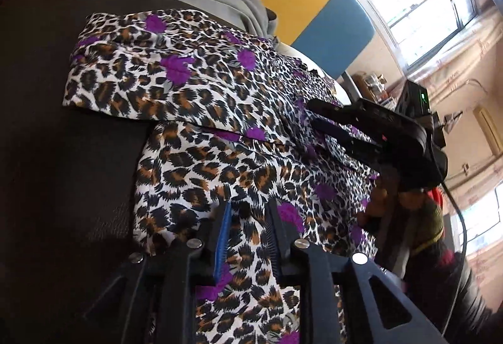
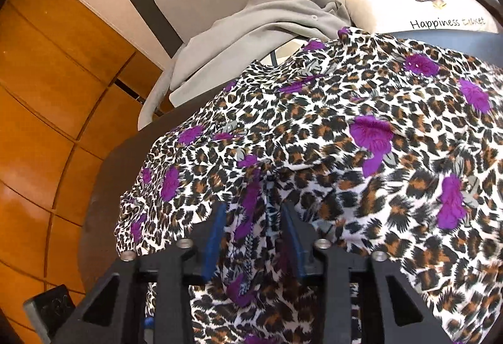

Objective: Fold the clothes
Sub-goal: 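Press the folded garment flat with the left gripper while the right gripper grasps fabric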

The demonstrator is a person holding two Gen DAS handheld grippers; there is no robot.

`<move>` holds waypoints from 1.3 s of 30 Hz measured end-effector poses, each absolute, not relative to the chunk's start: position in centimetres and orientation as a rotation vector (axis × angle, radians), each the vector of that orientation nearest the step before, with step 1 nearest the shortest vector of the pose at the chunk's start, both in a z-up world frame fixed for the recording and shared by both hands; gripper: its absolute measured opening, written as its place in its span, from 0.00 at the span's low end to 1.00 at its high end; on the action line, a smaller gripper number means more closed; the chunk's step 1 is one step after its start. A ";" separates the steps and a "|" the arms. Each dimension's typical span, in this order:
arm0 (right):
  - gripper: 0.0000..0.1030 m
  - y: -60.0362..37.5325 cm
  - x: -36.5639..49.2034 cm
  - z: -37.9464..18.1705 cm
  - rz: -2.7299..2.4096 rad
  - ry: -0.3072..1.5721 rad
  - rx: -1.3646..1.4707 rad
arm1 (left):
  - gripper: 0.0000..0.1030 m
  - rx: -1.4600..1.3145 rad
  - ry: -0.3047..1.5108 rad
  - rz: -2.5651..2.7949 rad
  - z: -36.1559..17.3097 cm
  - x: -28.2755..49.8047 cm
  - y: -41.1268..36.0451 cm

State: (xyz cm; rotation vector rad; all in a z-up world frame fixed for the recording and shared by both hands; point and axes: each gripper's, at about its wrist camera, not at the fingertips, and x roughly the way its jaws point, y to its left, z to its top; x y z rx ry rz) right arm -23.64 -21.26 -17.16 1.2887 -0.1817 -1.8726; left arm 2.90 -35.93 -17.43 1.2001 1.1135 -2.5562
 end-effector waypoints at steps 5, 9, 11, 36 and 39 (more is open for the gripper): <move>0.07 -23.6 -22.8 -17.1 -1.846 -0.042 1.321 | 0.21 1.167 1.203 -2.552 -18.0 3.1 -36.7; 0.02 -24.1 -22.9 -15.7 -1.920 0.034 1.328 | 0.21 1.159 1.224 -2.550 -18.2 3.2 -36.8; 0.01 -24.0 -23.2 -14.1 -1.911 0.022 1.310 | 0.21 1.146 1.243 -2.554 -18.1 3.3 -36.9; 0.01 -8.8 -31.4 -14.0 -2.278 -0.181 1.451 | 0.21 1.167 1.190 -2.467 -17.7 -0.2 -40.3; 0.03 -7.6 -31.5 -15.4 -2.315 -0.186 1.493 | 0.21 1.110 1.179 -2.507 -16.1 -0.4 -40.3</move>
